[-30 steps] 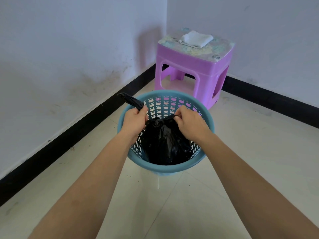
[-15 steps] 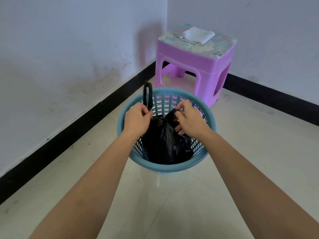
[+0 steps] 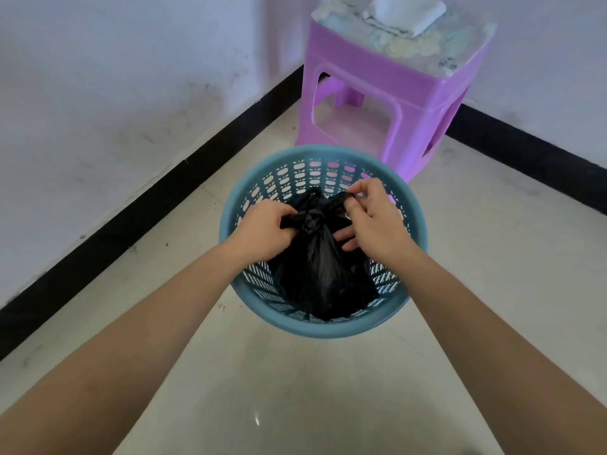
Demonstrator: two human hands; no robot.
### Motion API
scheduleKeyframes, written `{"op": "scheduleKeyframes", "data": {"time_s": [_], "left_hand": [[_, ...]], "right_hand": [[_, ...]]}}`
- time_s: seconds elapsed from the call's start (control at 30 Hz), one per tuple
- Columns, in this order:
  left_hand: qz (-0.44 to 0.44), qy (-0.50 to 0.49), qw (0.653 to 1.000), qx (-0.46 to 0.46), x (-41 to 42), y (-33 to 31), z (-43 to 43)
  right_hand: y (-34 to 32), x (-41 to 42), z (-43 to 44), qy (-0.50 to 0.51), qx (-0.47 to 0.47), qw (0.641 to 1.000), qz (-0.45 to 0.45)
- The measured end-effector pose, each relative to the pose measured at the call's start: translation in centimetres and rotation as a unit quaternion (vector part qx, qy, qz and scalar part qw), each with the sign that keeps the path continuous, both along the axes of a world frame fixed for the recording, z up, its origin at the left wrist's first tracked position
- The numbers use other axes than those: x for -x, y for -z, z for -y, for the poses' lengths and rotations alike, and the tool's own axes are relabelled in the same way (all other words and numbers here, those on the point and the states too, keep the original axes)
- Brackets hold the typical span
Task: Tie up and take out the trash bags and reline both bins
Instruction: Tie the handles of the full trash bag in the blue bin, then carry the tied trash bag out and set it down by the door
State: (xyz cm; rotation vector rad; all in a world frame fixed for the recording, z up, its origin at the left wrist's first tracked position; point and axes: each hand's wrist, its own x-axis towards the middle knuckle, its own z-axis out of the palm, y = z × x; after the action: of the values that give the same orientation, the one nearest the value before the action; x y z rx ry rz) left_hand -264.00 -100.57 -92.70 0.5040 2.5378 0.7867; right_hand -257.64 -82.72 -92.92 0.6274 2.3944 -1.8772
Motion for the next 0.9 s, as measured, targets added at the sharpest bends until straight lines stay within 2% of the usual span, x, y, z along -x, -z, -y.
{"op": "scheduleKeyframes", "data": {"time_s": [0.17, 0.2, 0.23, 0.3, 0.43, 0.57, 0.67, 0.8, 0.9], "left_hand": [[-0.031, -0.08, 0.995, -0.05, -0.5, -6.3, -1.5], [-0.03, -0.091, 0.993, -0.063, -0.3, -9.5, -1.7], [-0.02, -0.102, 0.992, -0.075, -0.3, -12.7, -1.9], [-0.024, -0.122, 0.988, -0.089, -0.6, -14.9, -2.1], [-0.038, -0.129, 0.985, -0.106, -0.7, -28.8, -1.9], [-0.068, -0.137, 0.981, -0.122, -1.1, -45.0, -0.9], [-0.088, -0.158, 0.972, -0.151, -1.5, -58.0, 0.8], [-0.093, -0.187, 0.962, -0.178, -2.8, -73.5, 3.9], [-0.102, -0.175, 0.961, -0.186, -4.4, -80.4, 6.4]], "right_hand": [[-6.1, 0.0, 0.2, 0.032, -0.006, 0.999, 0.008], [-9.6, 0.1, 0.0, 0.034, -0.001, 0.999, 0.014], [-12.8, 0.2, -0.3, 0.023, -0.002, 0.999, 0.024], [-15.2, 0.0, -0.2, -0.006, 0.017, 0.999, 0.032], [-29.7, 0.1, -0.9, -0.033, 0.013, 0.998, 0.061], [-46.5, 0.3, -0.6, -0.139, -0.091, 0.984, 0.057], [-58.5, 0.3, 0.5, -0.219, -0.239, 0.946, 0.003], [-72.6, -0.3, 2.7, -0.229, -0.356, 0.904, -0.059], [-79.3, -0.3, 4.0, -0.23, -0.378, 0.89, -0.111]]}}
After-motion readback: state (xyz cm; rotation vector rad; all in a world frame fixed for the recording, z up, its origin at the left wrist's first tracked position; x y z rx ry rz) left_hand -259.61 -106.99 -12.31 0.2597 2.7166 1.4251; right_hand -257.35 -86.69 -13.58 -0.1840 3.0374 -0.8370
